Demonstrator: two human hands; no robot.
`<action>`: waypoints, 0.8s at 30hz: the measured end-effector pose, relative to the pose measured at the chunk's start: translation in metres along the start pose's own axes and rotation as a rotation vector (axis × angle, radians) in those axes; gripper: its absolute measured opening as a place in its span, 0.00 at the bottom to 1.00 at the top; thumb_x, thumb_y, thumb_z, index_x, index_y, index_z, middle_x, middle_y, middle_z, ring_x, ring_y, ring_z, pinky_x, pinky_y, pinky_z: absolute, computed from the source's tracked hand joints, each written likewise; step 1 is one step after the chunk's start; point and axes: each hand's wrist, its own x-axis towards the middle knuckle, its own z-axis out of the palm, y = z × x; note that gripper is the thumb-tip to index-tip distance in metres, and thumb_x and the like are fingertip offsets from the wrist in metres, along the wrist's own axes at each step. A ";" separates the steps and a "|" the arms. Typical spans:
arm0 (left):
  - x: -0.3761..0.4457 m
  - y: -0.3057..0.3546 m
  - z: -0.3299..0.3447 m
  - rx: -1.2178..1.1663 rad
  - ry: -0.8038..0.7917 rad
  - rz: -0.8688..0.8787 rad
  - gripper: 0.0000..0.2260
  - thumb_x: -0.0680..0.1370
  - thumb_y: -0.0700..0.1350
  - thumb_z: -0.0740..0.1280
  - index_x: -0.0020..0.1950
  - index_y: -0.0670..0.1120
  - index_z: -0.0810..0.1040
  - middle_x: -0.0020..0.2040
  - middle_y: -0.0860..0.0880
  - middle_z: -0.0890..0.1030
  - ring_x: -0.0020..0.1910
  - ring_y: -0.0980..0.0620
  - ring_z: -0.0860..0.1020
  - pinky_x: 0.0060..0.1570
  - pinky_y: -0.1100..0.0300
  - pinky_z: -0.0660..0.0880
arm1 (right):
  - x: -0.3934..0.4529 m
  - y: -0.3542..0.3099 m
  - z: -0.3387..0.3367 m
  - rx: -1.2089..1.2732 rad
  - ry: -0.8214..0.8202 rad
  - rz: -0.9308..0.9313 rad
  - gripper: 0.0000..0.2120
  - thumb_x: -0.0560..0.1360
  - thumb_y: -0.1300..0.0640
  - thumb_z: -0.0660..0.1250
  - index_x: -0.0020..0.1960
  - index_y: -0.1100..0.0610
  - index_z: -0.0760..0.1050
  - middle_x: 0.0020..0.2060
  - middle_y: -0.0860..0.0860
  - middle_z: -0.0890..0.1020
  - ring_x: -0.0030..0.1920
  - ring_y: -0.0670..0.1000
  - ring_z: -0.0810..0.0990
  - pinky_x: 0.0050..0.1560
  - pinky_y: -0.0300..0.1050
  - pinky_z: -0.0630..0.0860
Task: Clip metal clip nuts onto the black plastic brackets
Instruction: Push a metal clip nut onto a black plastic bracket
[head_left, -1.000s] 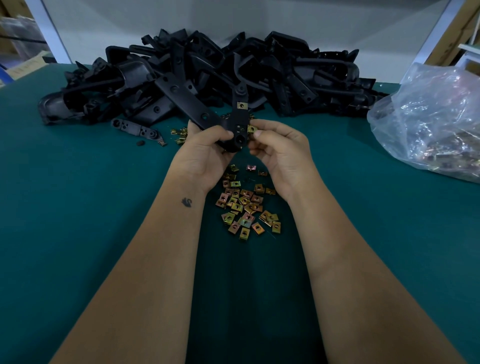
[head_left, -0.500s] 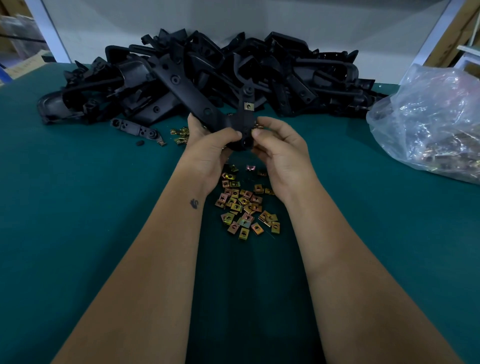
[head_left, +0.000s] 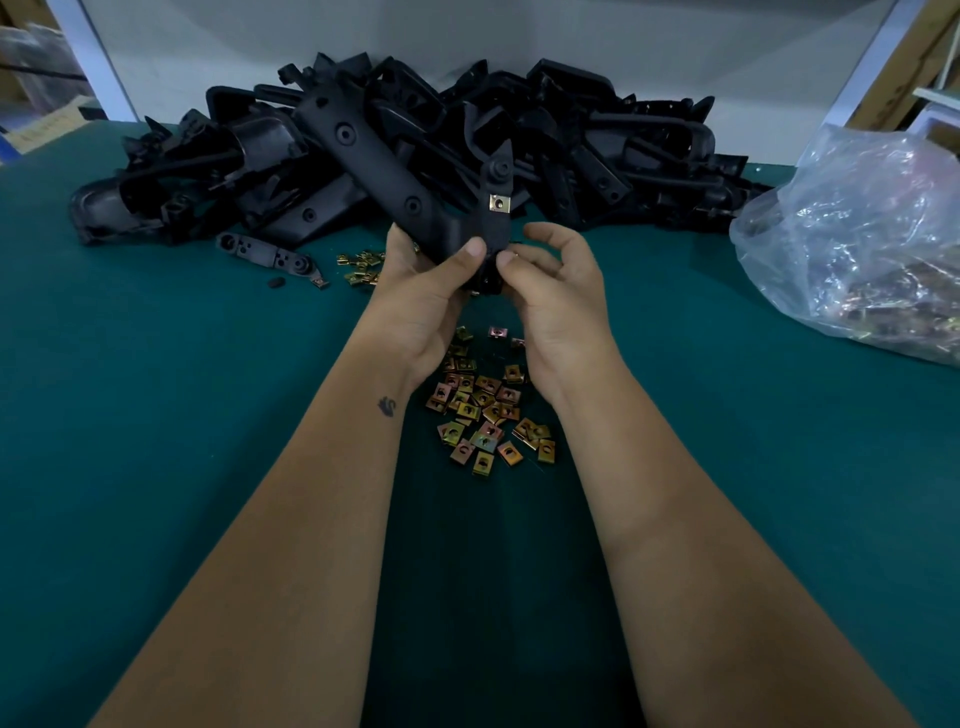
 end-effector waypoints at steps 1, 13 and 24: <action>0.000 0.000 0.000 0.016 0.006 -0.002 0.22 0.80 0.30 0.63 0.73 0.40 0.64 0.67 0.39 0.75 0.60 0.47 0.79 0.63 0.54 0.76 | 0.000 0.000 0.000 -0.001 0.000 0.001 0.13 0.75 0.69 0.68 0.55 0.57 0.72 0.38 0.49 0.82 0.43 0.44 0.82 0.57 0.43 0.77; -0.001 -0.002 -0.002 0.182 0.019 -0.012 0.21 0.80 0.33 0.65 0.71 0.38 0.63 0.68 0.37 0.75 0.67 0.43 0.76 0.65 0.52 0.75 | -0.002 -0.002 -0.003 -0.071 -0.013 0.015 0.12 0.74 0.68 0.69 0.51 0.55 0.72 0.36 0.47 0.83 0.40 0.41 0.82 0.47 0.36 0.77; -0.002 -0.002 0.001 0.161 0.017 -0.035 0.20 0.80 0.33 0.64 0.71 0.38 0.64 0.66 0.39 0.77 0.66 0.44 0.77 0.67 0.51 0.74 | 0.000 -0.002 -0.004 -0.085 -0.004 0.055 0.11 0.74 0.67 0.71 0.52 0.56 0.74 0.40 0.50 0.84 0.45 0.46 0.83 0.57 0.46 0.79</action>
